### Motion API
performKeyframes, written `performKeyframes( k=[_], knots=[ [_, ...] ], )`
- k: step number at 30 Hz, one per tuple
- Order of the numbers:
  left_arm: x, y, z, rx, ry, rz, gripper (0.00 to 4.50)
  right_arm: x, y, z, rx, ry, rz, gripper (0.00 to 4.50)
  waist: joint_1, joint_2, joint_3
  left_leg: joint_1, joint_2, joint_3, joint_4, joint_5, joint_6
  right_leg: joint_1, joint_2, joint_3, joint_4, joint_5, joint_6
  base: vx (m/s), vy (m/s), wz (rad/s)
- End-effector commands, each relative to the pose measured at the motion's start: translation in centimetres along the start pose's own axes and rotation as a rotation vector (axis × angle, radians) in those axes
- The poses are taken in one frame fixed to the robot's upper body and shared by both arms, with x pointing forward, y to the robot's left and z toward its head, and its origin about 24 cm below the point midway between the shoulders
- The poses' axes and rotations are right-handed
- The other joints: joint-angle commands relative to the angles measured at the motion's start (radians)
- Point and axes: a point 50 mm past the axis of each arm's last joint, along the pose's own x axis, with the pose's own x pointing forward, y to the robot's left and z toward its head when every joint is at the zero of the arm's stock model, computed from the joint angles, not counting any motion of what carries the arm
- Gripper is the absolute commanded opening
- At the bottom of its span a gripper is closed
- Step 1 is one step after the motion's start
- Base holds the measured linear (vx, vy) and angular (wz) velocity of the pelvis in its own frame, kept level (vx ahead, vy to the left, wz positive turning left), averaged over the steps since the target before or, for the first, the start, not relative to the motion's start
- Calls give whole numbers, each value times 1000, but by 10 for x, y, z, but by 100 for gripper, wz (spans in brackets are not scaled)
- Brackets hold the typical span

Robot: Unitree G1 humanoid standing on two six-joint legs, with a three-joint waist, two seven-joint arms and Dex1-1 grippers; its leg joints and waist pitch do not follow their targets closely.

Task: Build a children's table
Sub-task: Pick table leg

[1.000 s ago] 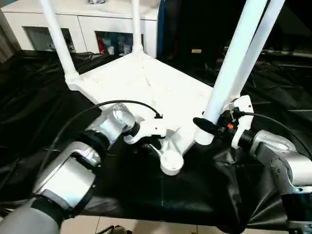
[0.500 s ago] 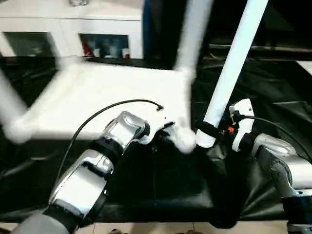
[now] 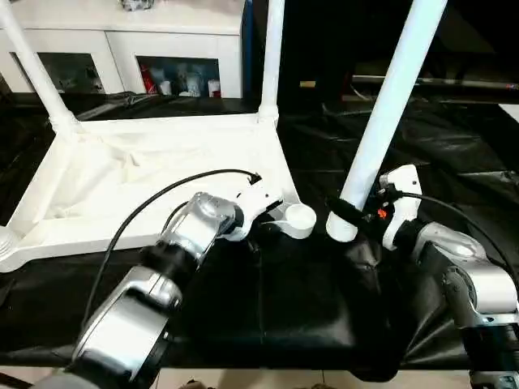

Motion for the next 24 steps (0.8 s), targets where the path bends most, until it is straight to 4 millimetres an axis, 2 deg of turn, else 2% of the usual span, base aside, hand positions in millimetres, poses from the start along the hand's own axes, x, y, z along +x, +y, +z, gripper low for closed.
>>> performKeyframes(
  k=[1, 4, 6, 10, 13, 19, 22, 24],
  knots=[
    [1, -5, 1, 31, -23, -35, 162, 1, -1, 6, -17, -23, -3, 191, 6, -17, -72, 11, 36, -21, -69, -205, 58, 46, -55, 39, -87, -296, -205, 0, 0, 0],
    [-3, -1, 3, 174, -13, -27, 187, 1, -1, 6, -19, -21, 10, 191, 14, -15, -74, 10, 39, -21, -71, -175, 66, 47, -55, 40, -80, -224, -212, 0, 0, 0],
    [-5, -1, 3, 195, -10, -37, 201, 1, 0, 5, -20, -21, 13, 191, 14, -15, -74, 8, 39, -20, -71, -164, 67, 49, -55, 40, -76, -196, -220, 0, 0, 0],
    [-13, 2, 5, 247, 9, -92, 203, 1, 0, 5, -21, -17, 25, 191, 12, -15, -72, 8, 39, -20, -72, -171, 59, 49, -58, 41, -76, -211, -222, 0, 0, 0],
    [-21, 11, 8, 292, 31, -92, 203, 0, 1, 5, -22, -17, 33, 191, 11, -11, -71, 11, 39, -20, -73, -193, 47, 46, -58, 41, -79, -244, -217, 0, 0, 0],
    [-26, 16, 13, 294, 20, -115, 203, 0, 1, 5, -20, -14, 48, 191, 12, -11, -73, 10, 39, -18, -71, -170, 48, 48, -57, 42, -70, -175, -240, 0, 0, 0],
    [-29, 18, 18, 282, -7, -144, 203, -1, 3, 4, -18, -11, 64, 191, 14, -10, -74, 10, 38, -18, -70, -161, 55, 50, -58, 42, -70, -165, -247, 0, 0, 0],
    [-29, 20, 19, 288, -6, -146, 185, -1, 3, 4, -18, -10, 69, 191, 14, -10, -74, 10, 38, -18, -70, -169, 52, 50, -58, 42, -70, -172, -246, 0, 0, 0]
  ],
)
